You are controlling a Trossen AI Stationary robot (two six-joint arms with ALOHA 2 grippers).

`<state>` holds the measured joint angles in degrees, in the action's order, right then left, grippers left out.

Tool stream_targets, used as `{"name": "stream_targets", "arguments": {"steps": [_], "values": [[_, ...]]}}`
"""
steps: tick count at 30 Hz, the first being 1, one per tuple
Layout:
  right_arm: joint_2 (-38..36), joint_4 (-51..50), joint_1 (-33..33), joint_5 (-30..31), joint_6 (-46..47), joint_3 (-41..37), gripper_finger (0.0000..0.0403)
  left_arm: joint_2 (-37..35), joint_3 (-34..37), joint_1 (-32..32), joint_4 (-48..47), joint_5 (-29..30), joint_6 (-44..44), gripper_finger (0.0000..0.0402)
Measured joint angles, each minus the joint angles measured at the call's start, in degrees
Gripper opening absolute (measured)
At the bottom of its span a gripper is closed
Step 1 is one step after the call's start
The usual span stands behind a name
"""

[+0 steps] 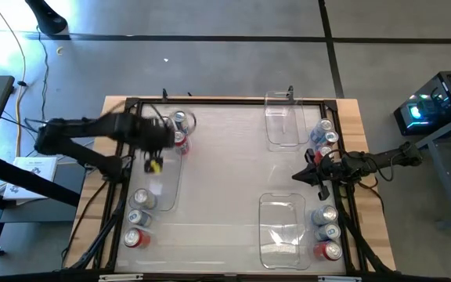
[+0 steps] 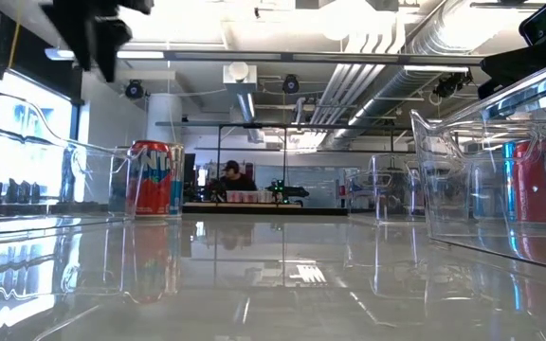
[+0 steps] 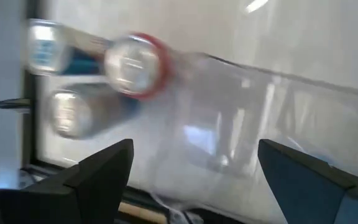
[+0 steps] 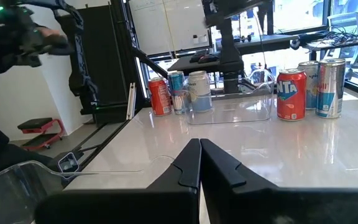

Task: Sort soda cans
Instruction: Put the top left blue and white soda can into the middle left transparent bin

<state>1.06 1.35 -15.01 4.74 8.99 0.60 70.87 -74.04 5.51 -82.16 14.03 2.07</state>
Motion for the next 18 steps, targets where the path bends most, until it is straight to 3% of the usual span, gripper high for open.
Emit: {"name": "stream_targets", "arguments": {"steps": [9, 18], "values": [[0.0, 0.0, 0.0, 0.0, 0.0, 0.0, 0.0, 4.1, 0.1, 26.9, 7.3, -3.2, -16.3, 0.034], [0.0, 0.0, 0.0, 0.0, 0.0, 0.0, 0.0, 9.6, 0.1, 36.8, 8.6, -5.3, -33.2, 0.034]]}}
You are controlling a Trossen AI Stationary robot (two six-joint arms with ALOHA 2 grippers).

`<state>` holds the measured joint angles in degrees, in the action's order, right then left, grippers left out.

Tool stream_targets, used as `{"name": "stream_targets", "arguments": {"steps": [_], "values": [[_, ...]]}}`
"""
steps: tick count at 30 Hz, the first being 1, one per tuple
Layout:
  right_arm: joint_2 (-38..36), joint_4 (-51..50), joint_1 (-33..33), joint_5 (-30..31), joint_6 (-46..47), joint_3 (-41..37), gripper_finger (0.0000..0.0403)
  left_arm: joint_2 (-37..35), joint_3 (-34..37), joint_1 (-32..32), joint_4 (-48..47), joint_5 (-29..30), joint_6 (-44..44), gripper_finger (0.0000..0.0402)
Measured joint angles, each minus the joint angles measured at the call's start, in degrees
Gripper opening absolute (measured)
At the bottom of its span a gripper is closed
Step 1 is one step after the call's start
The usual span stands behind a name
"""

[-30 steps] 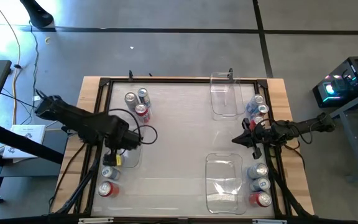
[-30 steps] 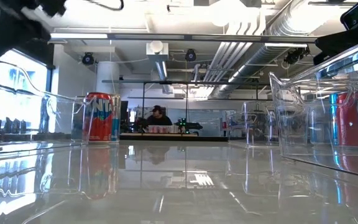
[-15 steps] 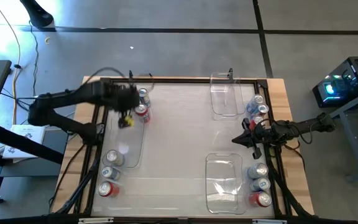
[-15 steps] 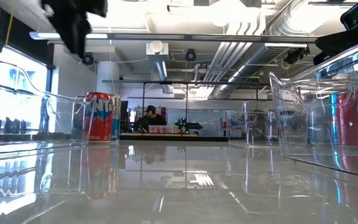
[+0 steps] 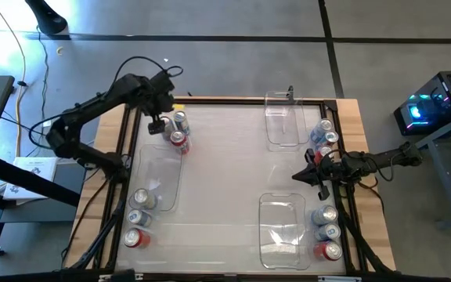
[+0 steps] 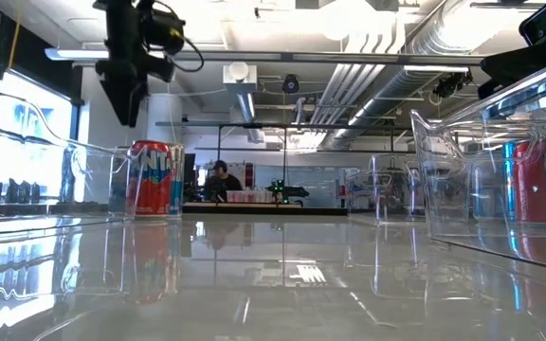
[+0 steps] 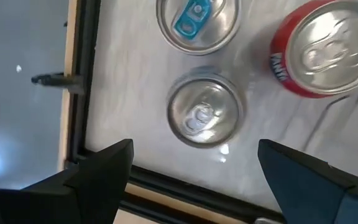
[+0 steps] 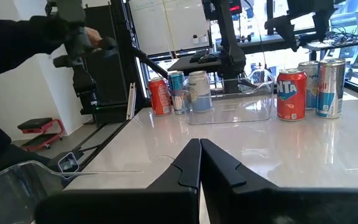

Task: Sort soda cans
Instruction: Put the top left blue and white soda can into the middle left transparent bin

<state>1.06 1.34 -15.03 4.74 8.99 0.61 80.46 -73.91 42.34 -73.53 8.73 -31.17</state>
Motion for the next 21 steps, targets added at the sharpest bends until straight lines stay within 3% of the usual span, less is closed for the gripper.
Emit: {"name": "stream_targets", "arguments": {"steps": [8, 21], "values": [[0.0, 0.0, 0.0, 0.0, 0.0, 0.0, 0.0, 2.5, 0.0, 0.6, 0.1, -0.1, -11.0, 0.034], [0.0, 0.0, 0.0, 0.0, 0.0, 0.0, 0.0, 6.4, 0.0, 0.6, 1.1, -0.1, -9.9, 0.034]]}}
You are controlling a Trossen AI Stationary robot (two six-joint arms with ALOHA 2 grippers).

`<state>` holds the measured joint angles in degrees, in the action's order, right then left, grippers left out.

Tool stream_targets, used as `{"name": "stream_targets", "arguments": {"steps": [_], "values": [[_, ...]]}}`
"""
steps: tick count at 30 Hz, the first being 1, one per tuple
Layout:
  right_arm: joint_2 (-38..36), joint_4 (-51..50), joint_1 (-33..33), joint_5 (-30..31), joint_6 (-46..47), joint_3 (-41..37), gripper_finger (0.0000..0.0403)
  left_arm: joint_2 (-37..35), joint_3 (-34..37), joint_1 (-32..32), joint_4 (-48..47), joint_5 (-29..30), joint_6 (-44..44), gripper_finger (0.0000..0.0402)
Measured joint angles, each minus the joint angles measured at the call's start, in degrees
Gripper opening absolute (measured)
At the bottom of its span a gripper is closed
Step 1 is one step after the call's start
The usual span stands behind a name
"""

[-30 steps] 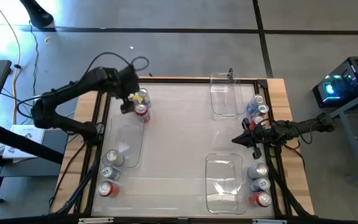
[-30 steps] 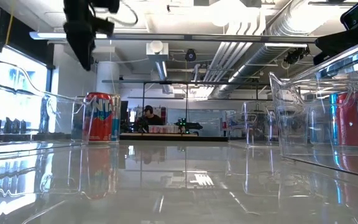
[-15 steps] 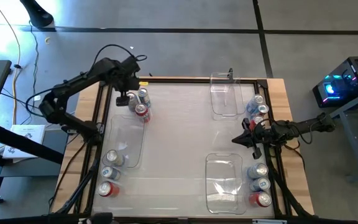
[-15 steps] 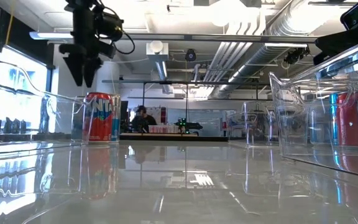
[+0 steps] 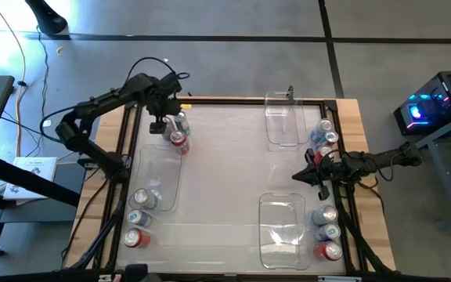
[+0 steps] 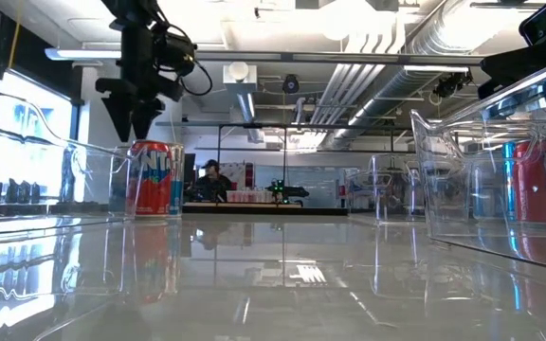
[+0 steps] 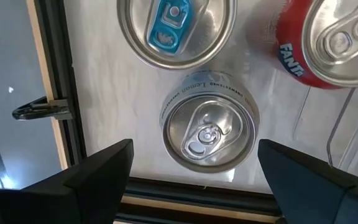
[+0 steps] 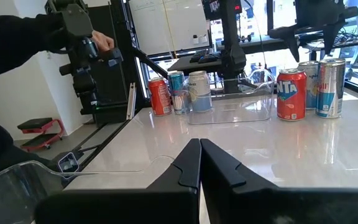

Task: Sort soda cans
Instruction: Put the top left blue and white soda can into the middle left transparent bin

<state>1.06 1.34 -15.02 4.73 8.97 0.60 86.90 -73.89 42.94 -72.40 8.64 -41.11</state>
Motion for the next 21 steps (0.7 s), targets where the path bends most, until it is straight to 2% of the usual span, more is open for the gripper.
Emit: {"name": "stream_targets", "arguments": {"steps": [21], "values": [[0.0, 0.0, 0.0, 0.0, 0.0, 0.0, 0.0, 5.1, 0.0, 0.2, 0.2, -0.9, 6.6, 0.034]]}}
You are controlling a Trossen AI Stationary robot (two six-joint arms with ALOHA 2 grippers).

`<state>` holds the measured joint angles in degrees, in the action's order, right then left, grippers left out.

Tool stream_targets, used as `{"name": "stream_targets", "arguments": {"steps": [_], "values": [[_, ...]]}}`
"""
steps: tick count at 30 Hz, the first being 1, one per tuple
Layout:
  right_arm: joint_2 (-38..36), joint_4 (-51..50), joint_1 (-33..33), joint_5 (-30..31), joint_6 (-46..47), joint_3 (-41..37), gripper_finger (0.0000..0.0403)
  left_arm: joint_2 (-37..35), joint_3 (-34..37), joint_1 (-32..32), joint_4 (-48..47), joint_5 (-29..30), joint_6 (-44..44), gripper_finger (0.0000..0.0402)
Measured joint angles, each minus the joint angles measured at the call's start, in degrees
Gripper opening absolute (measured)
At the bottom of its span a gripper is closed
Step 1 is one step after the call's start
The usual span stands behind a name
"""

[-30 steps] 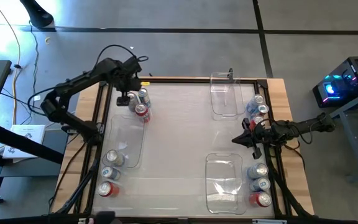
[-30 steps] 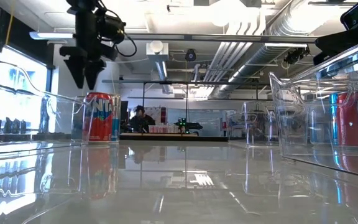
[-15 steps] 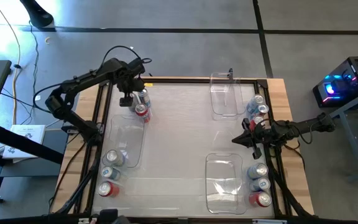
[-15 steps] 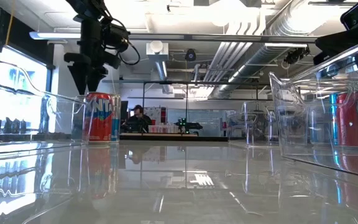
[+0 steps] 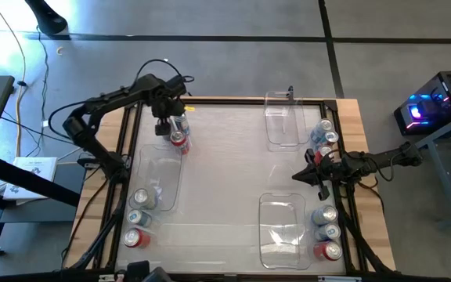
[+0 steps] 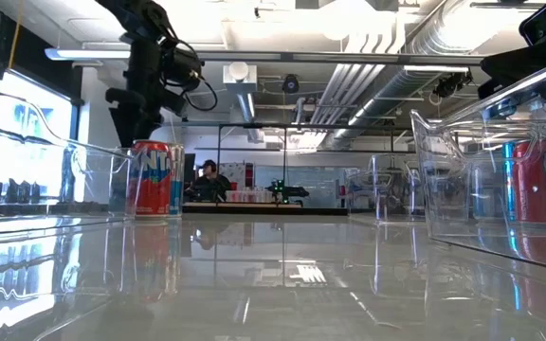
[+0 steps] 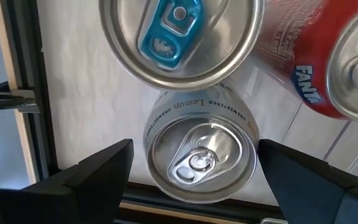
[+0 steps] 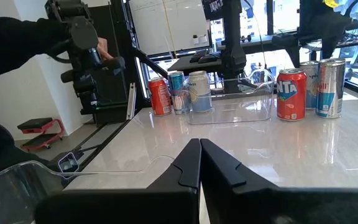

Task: Sort soda cans
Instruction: Put the top left blue and white soda can into the middle left transparent bin

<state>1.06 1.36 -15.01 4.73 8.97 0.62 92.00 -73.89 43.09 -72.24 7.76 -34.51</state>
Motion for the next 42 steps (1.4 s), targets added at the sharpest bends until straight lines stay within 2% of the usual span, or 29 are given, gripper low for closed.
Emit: {"name": "stream_targets", "arguments": {"steps": [11, 20, 26, 36, 42], "values": [[0.0, 0.0, 0.0, 0.0, 0.0, 0.0, 0.0, 1.8, 0.0, 0.0, 0.6, 0.3, 1.5, 0.0337], [0.0, 0.0, 0.0, 0.0, 0.0, 0.0, 0.0, 1.7, 0.0, 0.0, -0.1, 0.5, 2.6, 0.028], [0.0, 0.0, 0.0, 0.0, 0.0, 0.0, 0.0, 1.3, 0.0, 0.0, -2.1, 1.3, 3.2, 0.0269], [0.0, 0.0, 0.0, 0.0, 0.0, 0.0, 0.0, -9.1, -0.2, -0.9, -4.5, 5.6, 6.6, 0.0268], [0.0, 0.0, 0.0, 0.0, 0.0, 0.0, 0.0, -16.5, -0.2, -6.9, -8.2, 8.0, 12.0, 0.0268]]}}
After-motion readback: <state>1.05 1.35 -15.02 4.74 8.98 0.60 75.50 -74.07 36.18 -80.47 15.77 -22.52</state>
